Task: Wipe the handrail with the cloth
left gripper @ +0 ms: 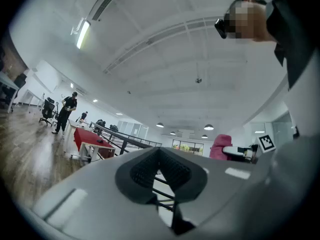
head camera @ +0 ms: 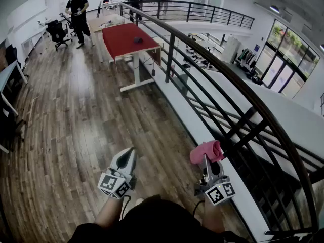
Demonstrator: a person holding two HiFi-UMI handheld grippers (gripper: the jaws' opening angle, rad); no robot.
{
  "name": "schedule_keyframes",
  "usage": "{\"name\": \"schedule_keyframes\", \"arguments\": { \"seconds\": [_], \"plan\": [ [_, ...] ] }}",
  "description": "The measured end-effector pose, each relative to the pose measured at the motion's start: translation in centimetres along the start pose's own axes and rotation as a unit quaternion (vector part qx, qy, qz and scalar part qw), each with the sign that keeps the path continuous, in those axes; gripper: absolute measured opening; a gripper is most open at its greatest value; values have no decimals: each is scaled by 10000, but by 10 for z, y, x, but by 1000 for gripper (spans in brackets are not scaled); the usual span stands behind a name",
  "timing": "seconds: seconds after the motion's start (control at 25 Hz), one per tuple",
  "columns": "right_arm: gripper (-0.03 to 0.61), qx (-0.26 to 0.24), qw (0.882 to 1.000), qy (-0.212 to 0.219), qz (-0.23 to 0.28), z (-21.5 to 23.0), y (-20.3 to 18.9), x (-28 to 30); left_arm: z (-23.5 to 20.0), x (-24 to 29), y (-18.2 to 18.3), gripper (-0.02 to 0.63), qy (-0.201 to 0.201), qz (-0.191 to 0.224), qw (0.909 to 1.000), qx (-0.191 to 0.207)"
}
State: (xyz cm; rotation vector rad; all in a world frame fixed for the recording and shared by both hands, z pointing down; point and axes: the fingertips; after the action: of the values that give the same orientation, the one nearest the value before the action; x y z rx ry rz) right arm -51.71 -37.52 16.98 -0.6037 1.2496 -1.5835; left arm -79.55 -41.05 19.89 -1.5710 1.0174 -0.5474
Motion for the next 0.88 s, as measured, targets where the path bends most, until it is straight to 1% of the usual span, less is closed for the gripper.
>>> {"name": "schedule_keyframes", "arguments": {
  "seconds": [0.12,0.28,0.68,0.88],
  "plan": [
    [40,33,10000,-44,-19,7,0,-1,7,4,-5,0,-82,-49,9999,84],
    [40,93,9999,-126,-14,14,3,-5,14,10,-8,0,-207,-133,9997,-49],
    [40,12,9998,-142,-122,22,3,-14,22,21,-17,0,-239,-195,9993,-207],
    [40,11,9999,-153,4,29,19,-26,41,28,-17,0,-354,-185,9989,-263]
  ]
}}
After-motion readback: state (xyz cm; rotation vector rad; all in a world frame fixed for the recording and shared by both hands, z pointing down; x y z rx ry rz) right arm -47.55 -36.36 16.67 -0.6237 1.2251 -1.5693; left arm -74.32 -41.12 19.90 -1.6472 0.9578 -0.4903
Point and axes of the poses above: the fingertips, and each gripper's own axes: x forward along the fingers, z to its right, y out of its top, and after that the axes turned 2 degrees about z, right-handed
